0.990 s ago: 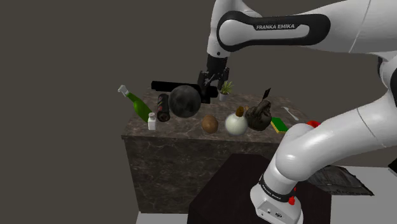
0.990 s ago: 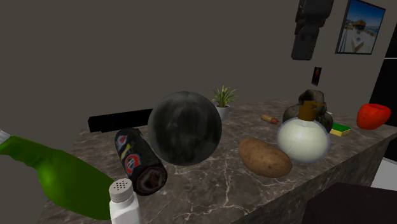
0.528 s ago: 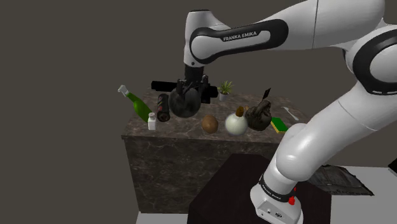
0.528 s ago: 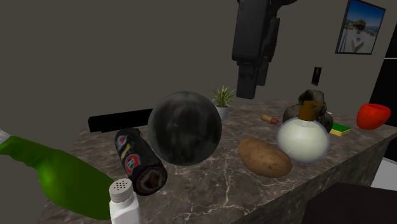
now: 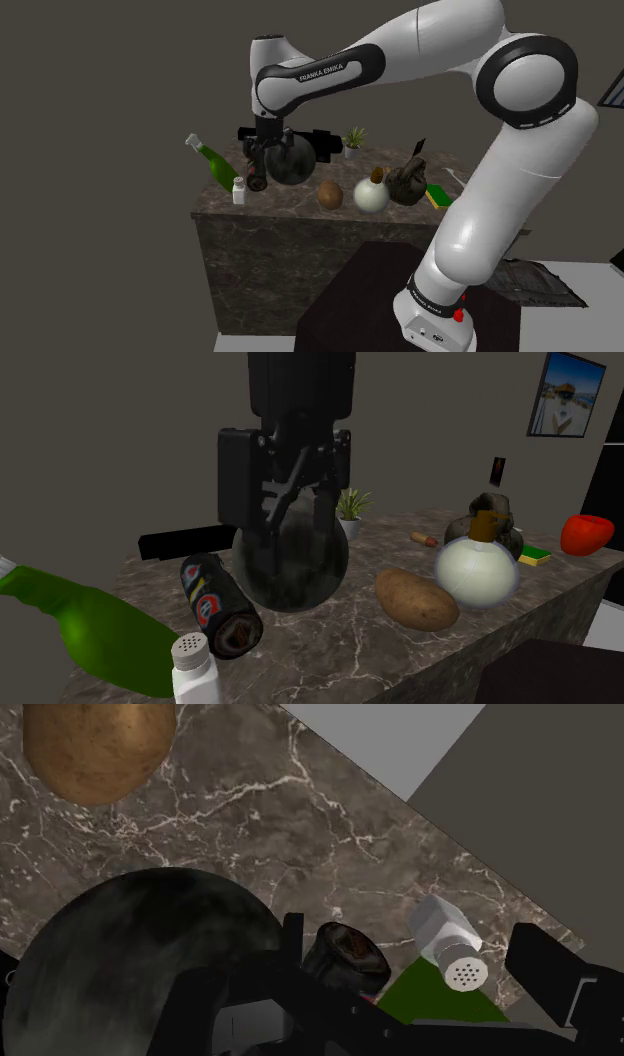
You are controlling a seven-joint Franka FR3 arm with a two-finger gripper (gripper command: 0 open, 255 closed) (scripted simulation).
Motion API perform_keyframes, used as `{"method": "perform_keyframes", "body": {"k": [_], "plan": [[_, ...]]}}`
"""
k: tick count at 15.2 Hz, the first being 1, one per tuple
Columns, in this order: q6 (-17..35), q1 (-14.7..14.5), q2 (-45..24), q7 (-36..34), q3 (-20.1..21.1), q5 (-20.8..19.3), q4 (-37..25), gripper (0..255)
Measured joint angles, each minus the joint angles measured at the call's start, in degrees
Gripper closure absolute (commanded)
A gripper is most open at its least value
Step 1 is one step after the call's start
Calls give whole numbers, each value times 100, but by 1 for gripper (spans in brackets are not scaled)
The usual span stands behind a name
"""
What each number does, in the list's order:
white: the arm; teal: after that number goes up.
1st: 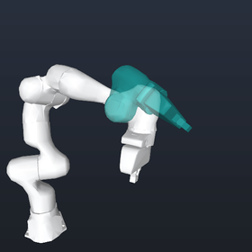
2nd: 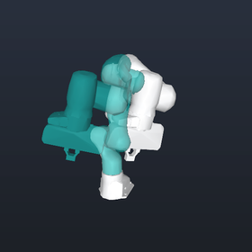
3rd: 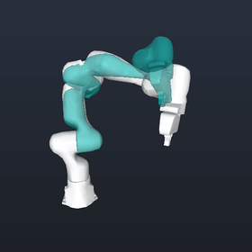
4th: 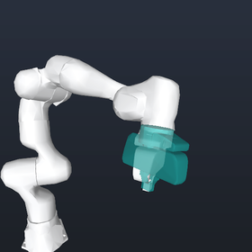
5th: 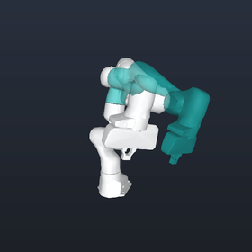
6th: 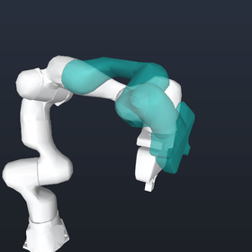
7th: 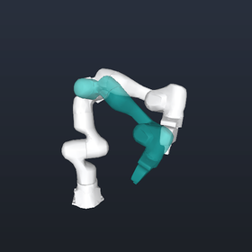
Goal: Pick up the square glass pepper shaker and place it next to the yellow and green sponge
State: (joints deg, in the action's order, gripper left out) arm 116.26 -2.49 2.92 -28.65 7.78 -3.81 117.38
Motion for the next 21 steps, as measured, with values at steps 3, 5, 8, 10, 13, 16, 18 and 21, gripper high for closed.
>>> {"method": "perform_keyframes", "body": {"k": [3, 5, 8, 10, 13, 16, 18, 21], "plan": [[175, -54, -602, -239, 62, -118, -403, 0], [185, -110, -1059, -403, 94, -209, -825, 0], [175, -220, -1716, -641, 121, -341, -1462, 0], [230, -263, -1990, -722, 118, -395, -1667, 0], [390, -288, -2140, -780, 113, -433, -1653, 0], [606, -288, -2256, -805, 98, -466, -1549, 0], [675, -286, -2285, -811, 93, -475, -1509, 0], [700, -282, -2294, -809, 90, -477, -1495, 0]]}}
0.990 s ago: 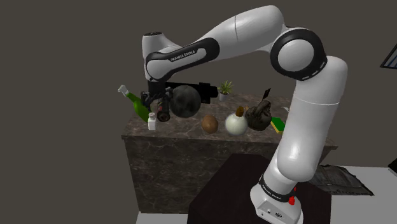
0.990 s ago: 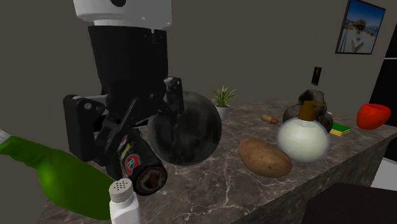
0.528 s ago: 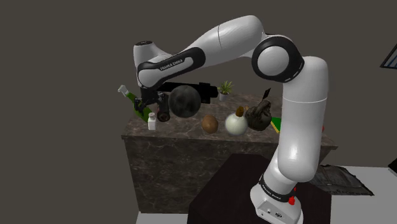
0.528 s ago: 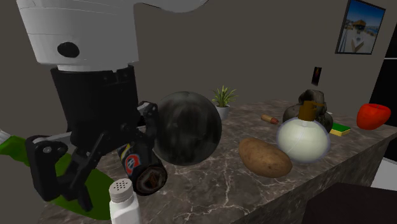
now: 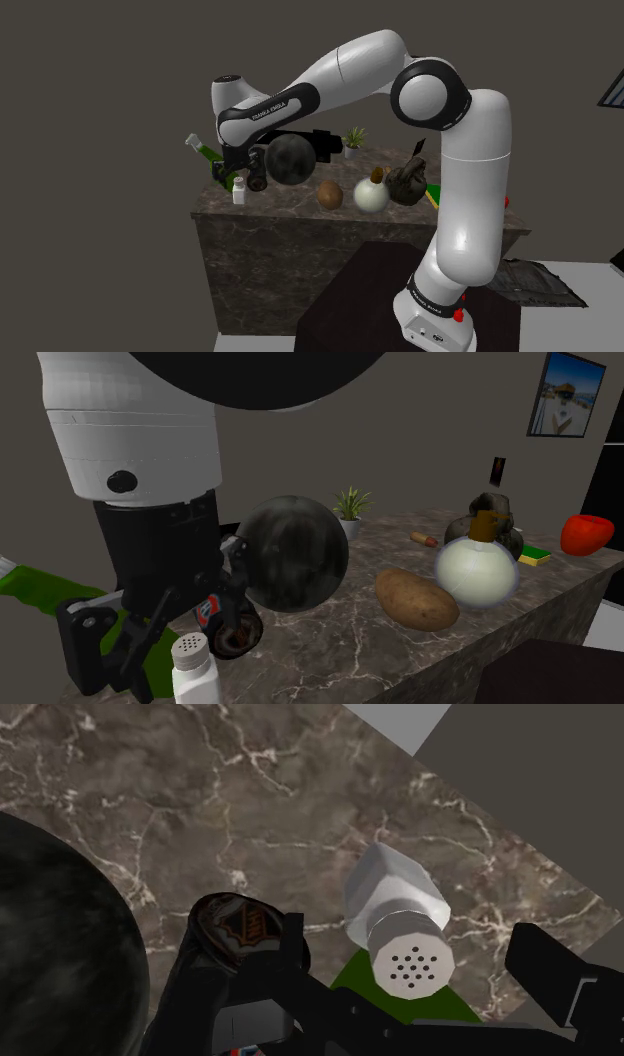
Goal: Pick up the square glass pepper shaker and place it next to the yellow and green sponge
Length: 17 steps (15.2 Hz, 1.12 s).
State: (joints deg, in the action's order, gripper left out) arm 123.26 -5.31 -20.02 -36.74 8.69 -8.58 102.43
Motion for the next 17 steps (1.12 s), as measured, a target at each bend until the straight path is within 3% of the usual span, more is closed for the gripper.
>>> {"method": "perform_keyframes", "body": {"k": [2, 3, 17], "plan": [[2, 0, -1, 0, 0, 0, 1, 0], [2, 0, -1, 0, 0, 0, 1, 255], [-194, 6, 99, 31, 11, 30, -101, 255]]}}
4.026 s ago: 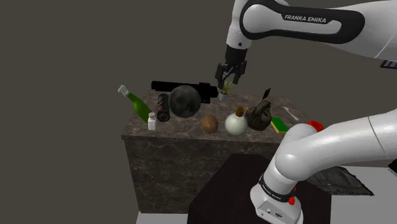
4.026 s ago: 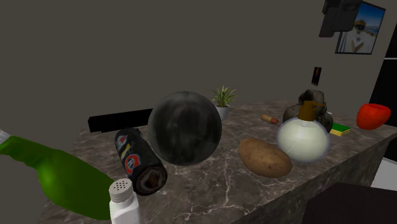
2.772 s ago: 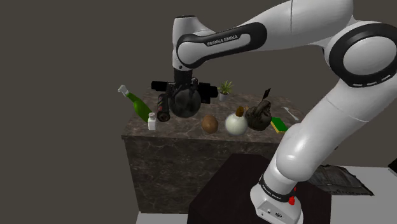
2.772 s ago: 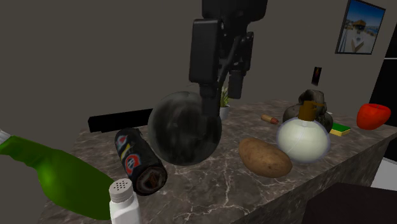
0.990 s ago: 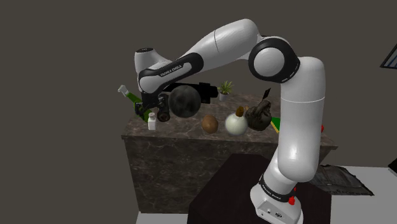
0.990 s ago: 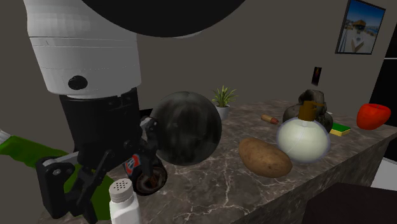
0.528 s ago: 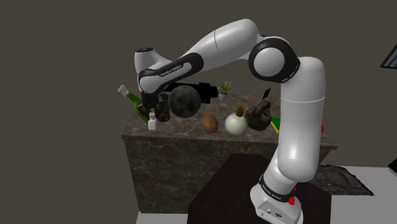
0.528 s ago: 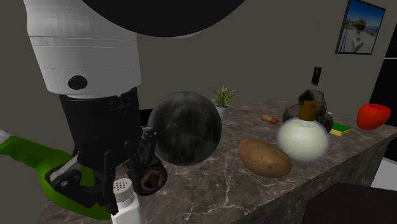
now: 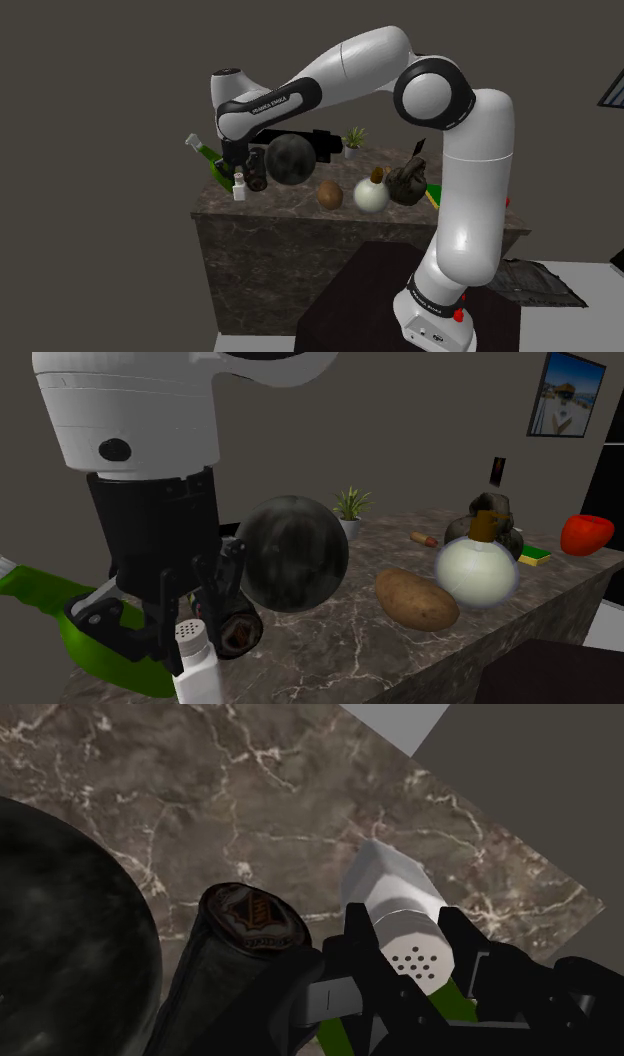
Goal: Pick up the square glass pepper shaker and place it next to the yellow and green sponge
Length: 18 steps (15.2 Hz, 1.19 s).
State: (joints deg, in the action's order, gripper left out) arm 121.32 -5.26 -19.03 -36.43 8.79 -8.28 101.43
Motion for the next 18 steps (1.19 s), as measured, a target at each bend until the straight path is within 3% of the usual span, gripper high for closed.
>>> {"method": "perform_keyframes", "body": {"k": [18], "plan": [[-1226, 3, 363, 148, 40, 124, -875, 255]]}}
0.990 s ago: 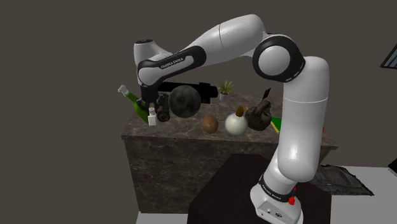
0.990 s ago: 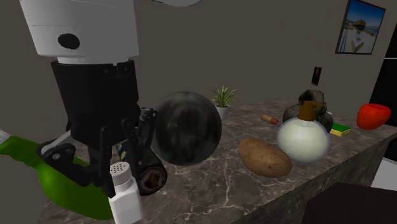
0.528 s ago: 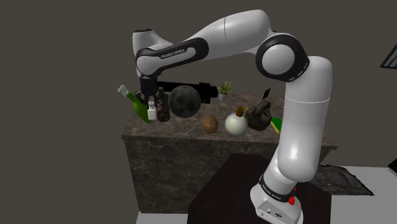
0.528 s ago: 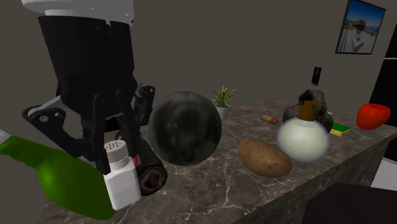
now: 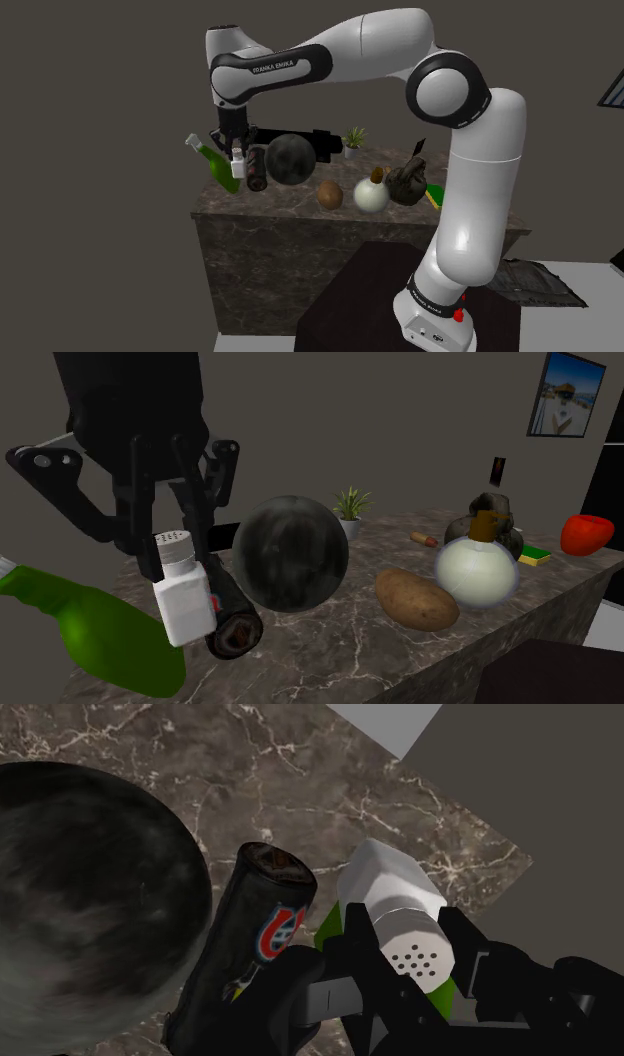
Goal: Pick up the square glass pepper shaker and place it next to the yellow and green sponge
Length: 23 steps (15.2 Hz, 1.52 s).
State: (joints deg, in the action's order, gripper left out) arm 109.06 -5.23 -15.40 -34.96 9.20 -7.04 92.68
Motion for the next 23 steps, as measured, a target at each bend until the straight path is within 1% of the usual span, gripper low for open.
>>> {"method": "perform_keyframes", "body": {"k": [10, 12, 18, 20, 23], "plan": [[-733, -16, 36, 64, 11, 27, -701, 255], [-638, 58, 333, 149, -10, 79, -317, 255], [-234, 349, 1577, 609, -189, 280, 1280, 255], [-190, 413, 2058, 759, -260, 340, 1794, 255], [-102, 505, 2554, 994, -394, 380, 2359, 255]]}}
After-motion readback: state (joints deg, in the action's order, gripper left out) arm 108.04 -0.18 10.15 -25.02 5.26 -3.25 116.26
